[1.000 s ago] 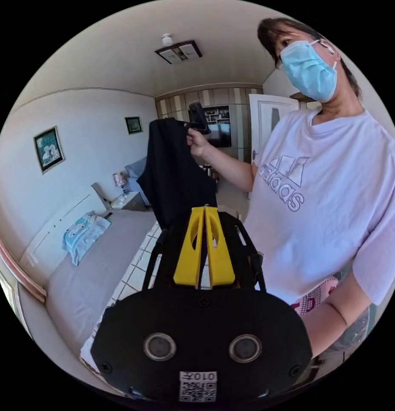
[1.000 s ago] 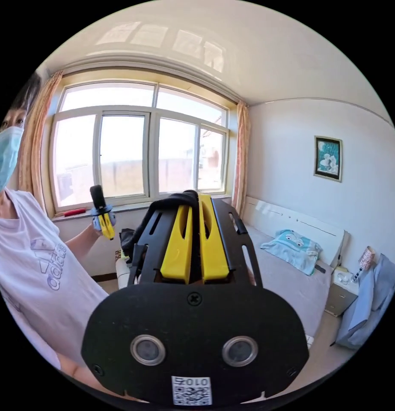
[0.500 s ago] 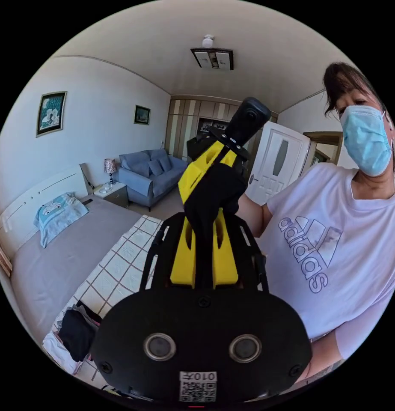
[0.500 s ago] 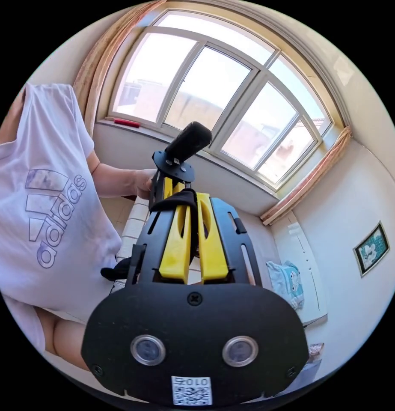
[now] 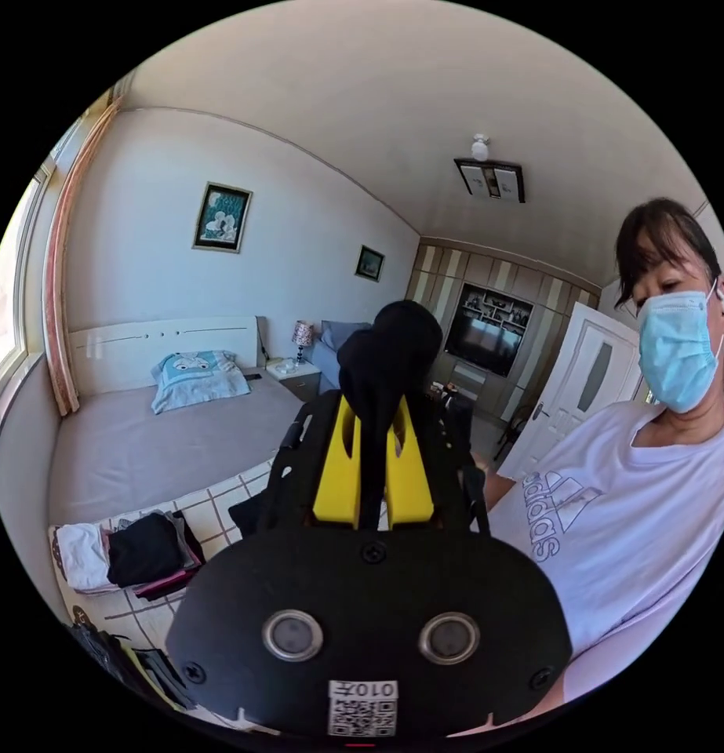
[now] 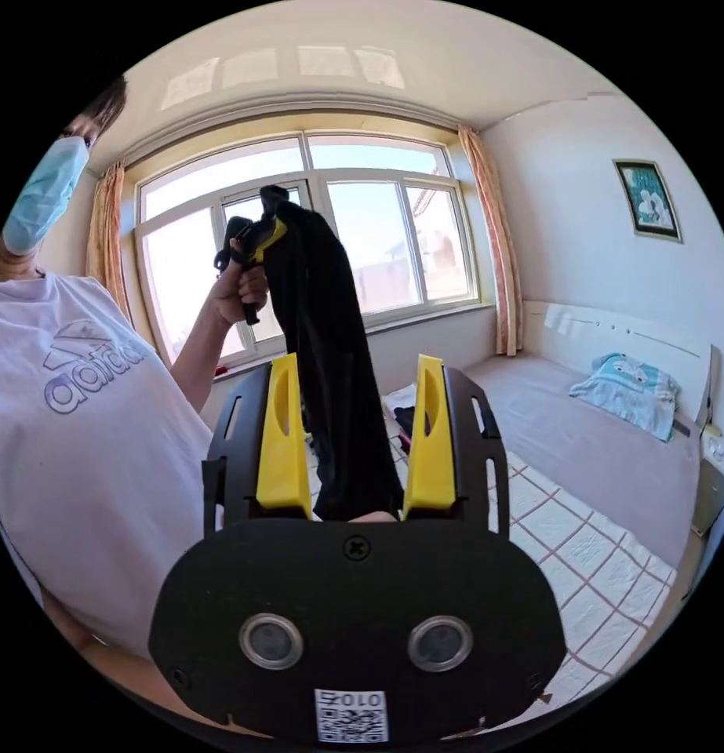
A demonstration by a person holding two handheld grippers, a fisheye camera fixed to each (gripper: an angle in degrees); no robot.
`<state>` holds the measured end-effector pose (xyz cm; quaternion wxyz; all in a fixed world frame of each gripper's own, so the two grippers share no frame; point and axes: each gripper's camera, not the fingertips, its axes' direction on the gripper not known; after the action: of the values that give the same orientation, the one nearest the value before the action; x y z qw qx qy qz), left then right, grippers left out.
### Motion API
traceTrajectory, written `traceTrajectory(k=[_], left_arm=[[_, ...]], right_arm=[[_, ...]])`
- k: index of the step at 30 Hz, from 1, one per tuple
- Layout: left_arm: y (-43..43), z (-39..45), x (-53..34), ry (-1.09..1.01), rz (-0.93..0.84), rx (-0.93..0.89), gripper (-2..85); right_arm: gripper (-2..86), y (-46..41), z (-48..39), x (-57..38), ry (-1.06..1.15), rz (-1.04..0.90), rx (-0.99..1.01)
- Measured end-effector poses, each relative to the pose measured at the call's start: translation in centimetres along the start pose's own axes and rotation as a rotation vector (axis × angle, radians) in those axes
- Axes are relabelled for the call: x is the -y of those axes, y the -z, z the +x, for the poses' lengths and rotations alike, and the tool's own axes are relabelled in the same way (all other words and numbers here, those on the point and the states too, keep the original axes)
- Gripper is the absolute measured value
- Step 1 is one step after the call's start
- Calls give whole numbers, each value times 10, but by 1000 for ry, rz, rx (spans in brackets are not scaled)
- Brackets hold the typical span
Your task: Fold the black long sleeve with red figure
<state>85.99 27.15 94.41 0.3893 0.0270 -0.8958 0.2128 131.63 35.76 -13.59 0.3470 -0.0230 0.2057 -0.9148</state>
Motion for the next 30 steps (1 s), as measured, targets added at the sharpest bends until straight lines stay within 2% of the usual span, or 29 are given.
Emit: traceTrajectory(k=[2,4,6,8,10,14,15,17,20,26,28,30], left_arm=[[0,2,3,-2,26,-9,46],[-2,3,5,-8,38,-34,46],[0,0,4,-12,65,-4,47],[8,-14,-5,48,104,75,49],[19,-34,-23,127,140,140,52],[18,-76,-82,316,53,86,60],[11,-80,-99,342,12,72,63],[-1,-80,-122,352,-24,30,66],[-11,-71,-147,299,15,-114,72],[-2,-25,-163,4,158,-375,88],[2,-19,-166,-52,134,-421,92],[7,-16,-172,-75,34,-401,97]], right_arm=[[167,-24,-13,-8,26,-40,-12],[87,-52,-21,-11,86,-142,-127],[34,-47,-17,-8,63,-158,-123],[22,-28,-12,-3,44,-147,-135],[15,7,-12,-2,25,-88,-284],[10,49,-36,19,36,-27,-451],[9,50,-51,27,78,-40,-527],[9,56,-82,36,181,33,-549],[11,58,-128,47,309,128,-624],[26,76,-187,57,408,357,-618],[30,75,-210,53,442,416,-731],[31,74,-224,48,462,442,-798]])
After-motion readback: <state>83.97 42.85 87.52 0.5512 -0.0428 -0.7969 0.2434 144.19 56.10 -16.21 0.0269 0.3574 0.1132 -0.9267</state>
